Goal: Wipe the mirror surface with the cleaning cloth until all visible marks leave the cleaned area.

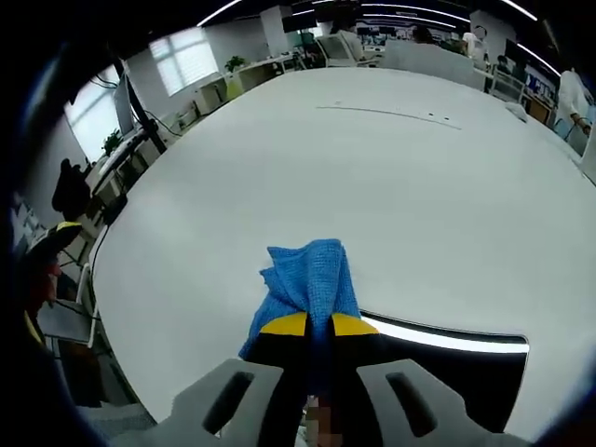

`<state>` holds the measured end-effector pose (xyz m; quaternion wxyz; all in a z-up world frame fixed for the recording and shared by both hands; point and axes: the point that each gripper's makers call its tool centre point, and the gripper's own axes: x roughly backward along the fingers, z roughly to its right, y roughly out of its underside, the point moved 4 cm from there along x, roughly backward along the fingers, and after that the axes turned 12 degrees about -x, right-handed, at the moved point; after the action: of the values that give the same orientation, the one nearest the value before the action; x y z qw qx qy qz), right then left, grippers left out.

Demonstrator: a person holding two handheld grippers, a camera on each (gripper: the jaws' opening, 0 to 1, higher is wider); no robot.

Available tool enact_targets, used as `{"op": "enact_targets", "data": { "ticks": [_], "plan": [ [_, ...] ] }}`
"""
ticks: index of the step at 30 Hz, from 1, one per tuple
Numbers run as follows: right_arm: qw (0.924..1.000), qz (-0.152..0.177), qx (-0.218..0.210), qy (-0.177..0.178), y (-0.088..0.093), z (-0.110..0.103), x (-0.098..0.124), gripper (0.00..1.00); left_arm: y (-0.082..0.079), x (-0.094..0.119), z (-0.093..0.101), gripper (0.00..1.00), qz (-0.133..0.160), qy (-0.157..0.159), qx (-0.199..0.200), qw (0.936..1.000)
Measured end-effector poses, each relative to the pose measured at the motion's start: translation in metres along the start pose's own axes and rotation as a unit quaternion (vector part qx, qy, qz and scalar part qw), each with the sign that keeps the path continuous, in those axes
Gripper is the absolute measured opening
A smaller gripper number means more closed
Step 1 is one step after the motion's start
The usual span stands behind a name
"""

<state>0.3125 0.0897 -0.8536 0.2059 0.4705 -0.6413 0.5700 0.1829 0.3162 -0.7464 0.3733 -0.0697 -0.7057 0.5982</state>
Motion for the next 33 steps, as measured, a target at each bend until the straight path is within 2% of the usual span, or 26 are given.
{"op": "enact_targets", "data": {
  "ticks": [13, 30, 33],
  "plan": [
    [1.0000, -0.002, -0.005, 0.002, 0.002, 0.005, 0.012, 0.02, -0.001, -0.001, -0.002, 0.99, -0.002, 0.002, -0.005, 1.0000],
    [0.9998, -0.007, -0.019, 0.007, 0.001, 0.021, 0.012, 0.02, -0.001, -0.004, -0.002, 0.99, 0.001, 0.002, 0.000, 1.0000],
    [0.9998, -0.006, -0.018, 0.006, 0.001, 0.023, 0.011, 0.02, -0.004, -0.005, -0.001, 0.99, 0.009, 0.001, 0.008, 0.9999]
  ]
}}
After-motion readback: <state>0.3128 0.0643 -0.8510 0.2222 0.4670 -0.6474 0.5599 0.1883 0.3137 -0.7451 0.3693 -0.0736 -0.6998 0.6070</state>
